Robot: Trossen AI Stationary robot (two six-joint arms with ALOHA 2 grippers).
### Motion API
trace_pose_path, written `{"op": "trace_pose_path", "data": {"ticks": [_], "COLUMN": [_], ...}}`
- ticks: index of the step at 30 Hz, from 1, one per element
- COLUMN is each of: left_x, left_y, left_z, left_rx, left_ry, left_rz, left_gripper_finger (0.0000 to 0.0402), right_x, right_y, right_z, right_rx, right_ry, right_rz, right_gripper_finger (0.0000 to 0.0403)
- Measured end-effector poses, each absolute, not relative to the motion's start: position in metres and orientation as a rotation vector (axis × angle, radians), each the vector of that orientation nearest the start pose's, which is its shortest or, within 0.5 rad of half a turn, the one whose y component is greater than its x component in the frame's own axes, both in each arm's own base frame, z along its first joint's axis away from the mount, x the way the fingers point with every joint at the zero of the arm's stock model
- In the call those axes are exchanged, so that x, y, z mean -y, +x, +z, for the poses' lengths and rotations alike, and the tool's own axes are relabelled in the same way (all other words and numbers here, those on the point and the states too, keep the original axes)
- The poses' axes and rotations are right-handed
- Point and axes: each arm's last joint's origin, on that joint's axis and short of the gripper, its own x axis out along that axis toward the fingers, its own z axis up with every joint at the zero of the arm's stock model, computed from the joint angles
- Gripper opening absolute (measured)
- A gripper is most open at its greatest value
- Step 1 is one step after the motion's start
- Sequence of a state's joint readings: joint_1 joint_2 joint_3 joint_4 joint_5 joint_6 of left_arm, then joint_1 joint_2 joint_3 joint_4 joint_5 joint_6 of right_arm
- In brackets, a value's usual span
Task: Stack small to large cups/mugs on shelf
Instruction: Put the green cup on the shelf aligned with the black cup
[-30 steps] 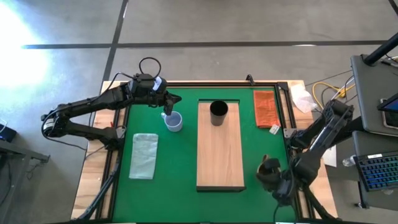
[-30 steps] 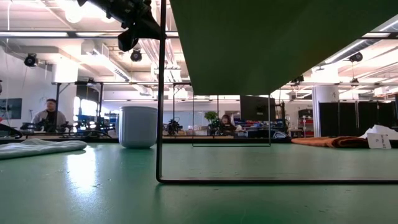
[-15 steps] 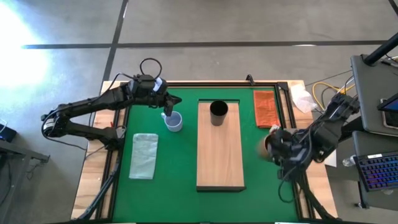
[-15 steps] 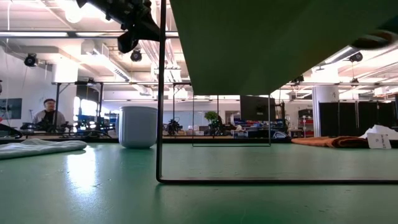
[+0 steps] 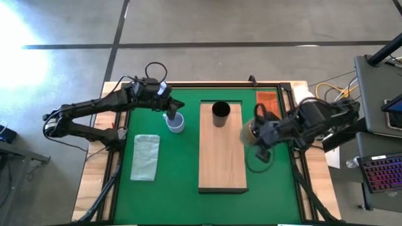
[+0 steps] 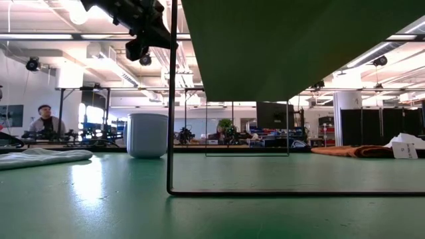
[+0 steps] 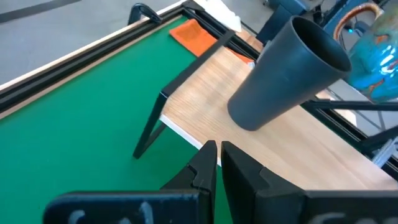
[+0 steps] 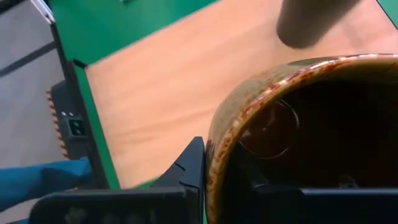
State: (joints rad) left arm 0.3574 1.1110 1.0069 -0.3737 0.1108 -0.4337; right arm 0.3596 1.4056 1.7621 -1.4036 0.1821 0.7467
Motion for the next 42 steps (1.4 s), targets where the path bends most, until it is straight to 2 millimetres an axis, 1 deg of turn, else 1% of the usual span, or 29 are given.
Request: {"op": "trace_pose_path", "data": {"ticks": [3, 5, 9, 15, 20, 25, 30, 38, 40, 42], "left_x": [-0.08, -0.08, -0.08, -0.076, -0.074, -0.071, -0.067, -0.06, -0.058, -0.056], "left_y": [0.225, 0.225, 0.225, 0.224, 0.218, 0.209, 0.202, 0.195, 0.195, 0.195], "left_z": [0.33, 0.33, 0.33, 0.341, 0.351, 0.356, 0.362, 0.361, 0.361, 0.361], "left_rx": [-0.41, -0.411, -0.412, -0.392, -0.357, -0.327, -0.3, -0.296, -0.295, -0.299], "left_ry": [-0.534, -0.535, -0.535, -0.436, -0.415, -0.408, -0.402, -0.38, -0.378, -0.377], "left_rz": [0.33, 0.326, 0.323, 0.281, 0.27, 0.263, 0.241, 0.203, 0.194, 0.184], "left_gripper_finger": [0.0008, 0.0008, 0.0008, 0.0008, 0.0008, 0.0008, 0.0008, 0.0008, 0.0008, 0.0008], "right_x": [-0.075, -0.076, -0.085, -0.097, -0.104, -0.108, -0.106, -0.106, -0.105, -0.104], "right_y": [0.237, 0.251, 0.28, 0.318, 0.348, 0.373, 0.38, 0.381, 0.38, 0.379], "right_z": [0.427, 0.427, 0.423, 0.404, 0.391, 0.376, 0.363, 0.364, 0.365, 0.369], "right_rx": [-1.003, -1.015, -1.06, -1.196, -1.218, -1.246, -1.301, -1.278, -1.27, -1.253], "right_ry": [0.421, 0.433, 0.421, 0.345, 0.351, 0.37, 0.385, 0.384, 0.383, 0.386], "right_rz": [-0.213, -0.21, -0.195, -0.219, -0.221, -0.213, -0.232, -0.265, -0.268, -0.264], "right_gripper_finger": [0.0029, 0.0029, 0.0029, 0.0029, 0.0029, 0.0029, 0.0029, 0.0031, 0.0048, 0.0077]}}
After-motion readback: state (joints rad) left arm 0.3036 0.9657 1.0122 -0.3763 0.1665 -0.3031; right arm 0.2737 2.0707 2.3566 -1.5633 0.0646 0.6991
